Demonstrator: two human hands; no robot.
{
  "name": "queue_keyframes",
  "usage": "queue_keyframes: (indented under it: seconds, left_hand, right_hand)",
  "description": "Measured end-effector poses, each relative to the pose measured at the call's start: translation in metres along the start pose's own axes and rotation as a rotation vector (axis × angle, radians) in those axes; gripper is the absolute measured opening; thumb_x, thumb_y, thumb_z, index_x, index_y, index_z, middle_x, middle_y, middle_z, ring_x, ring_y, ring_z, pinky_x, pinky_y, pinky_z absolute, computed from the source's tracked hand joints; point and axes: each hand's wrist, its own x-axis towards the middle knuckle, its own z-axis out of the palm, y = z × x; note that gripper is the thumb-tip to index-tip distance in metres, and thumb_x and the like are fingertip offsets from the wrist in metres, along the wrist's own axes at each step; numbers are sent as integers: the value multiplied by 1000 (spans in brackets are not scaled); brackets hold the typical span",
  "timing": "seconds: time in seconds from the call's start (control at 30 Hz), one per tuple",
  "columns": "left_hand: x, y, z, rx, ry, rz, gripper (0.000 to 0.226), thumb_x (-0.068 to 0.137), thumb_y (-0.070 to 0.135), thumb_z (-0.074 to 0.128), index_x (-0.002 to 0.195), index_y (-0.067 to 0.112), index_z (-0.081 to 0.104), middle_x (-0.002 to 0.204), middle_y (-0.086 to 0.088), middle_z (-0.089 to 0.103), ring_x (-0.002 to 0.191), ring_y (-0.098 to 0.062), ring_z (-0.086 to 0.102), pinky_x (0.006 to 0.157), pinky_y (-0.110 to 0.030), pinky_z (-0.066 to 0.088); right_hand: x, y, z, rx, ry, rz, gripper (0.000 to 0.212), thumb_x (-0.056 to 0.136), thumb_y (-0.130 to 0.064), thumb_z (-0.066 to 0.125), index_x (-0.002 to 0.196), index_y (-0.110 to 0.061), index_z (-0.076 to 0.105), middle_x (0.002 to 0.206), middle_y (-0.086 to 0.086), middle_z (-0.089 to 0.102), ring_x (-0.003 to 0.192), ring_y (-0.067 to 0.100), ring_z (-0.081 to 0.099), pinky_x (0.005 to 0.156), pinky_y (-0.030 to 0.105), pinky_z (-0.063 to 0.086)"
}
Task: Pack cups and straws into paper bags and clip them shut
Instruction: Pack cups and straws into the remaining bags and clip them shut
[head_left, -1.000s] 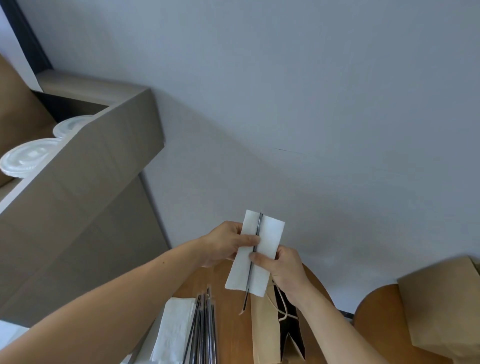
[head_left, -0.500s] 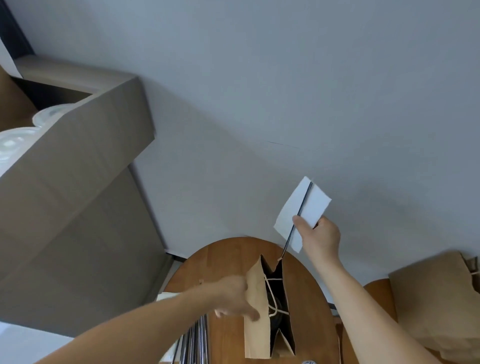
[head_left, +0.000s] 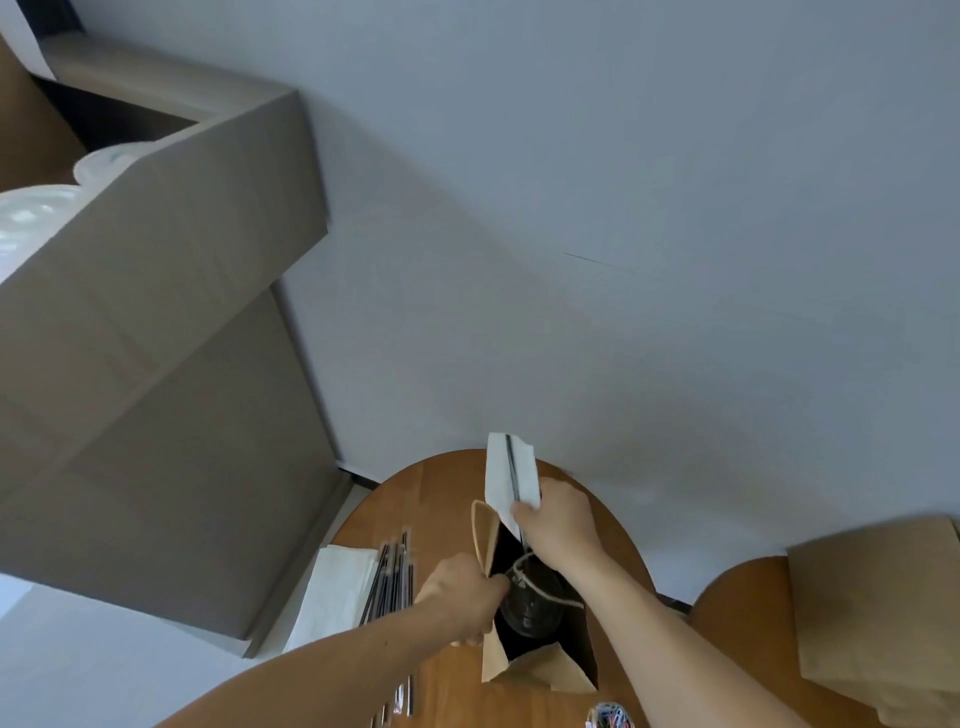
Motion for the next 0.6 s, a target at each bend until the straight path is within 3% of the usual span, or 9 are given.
queue_keyframes:
  seconds: [0.07,0.17,0.27,0.4,0.5,0.6]
  left_hand:
    - [2,-4,-5,-75,-16,-15,35,94,32,49,86,2,65,66,-11,72,47,-19,63,46,-24,50]
    - [5,-6,-9,-170,-53,-36,30,92,25,48,86,0,63,57,-10,67,45,-21,60,46,-23,47]
    - [7,-5,-5,-218,-84,-44,28,93,24,46,83,1,60,53,-10,64,45,-23,59,47,-24,47]
    - [5,-2,1,-271,-113,-70,31,94,21,41,84,-3,57,53,-14,64,42,-25,56,47,-25,44]
    - [4,-1,-10,-309,-112,-89,28,94,19,40,81,-1,54,45,-10,55,39,-22,50,45,-23,39]
    - [3,-2,-20,-326,-112,-110,25,96,18,41,82,2,53,45,-8,50,39,-19,47,45,-22,38]
  right_hand:
    - [-7,4,0,-76,-103,47,8,93,-25,60,96,-18,61,87,-6,61,68,7,55,45,10,31]
    - [-17,15,-6,-187,-246,116,13,92,-22,63,104,-16,63,97,0,65,77,14,60,51,16,37]
    - [-26,20,-4,-284,-349,157,11,91,-16,63,102,-12,64,92,2,65,77,15,63,53,19,41]
    - [-24,20,20,-303,-343,256,5,93,-11,60,94,-14,58,81,-1,57,66,12,54,50,19,38]
    - [-22,29,37,-260,-318,297,20,95,-12,57,79,-19,47,77,-3,52,64,10,50,49,19,34]
    - [-22,40,53,-237,-394,323,22,95,-11,55,81,-23,45,81,-5,52,68,8,51,50,17,34]
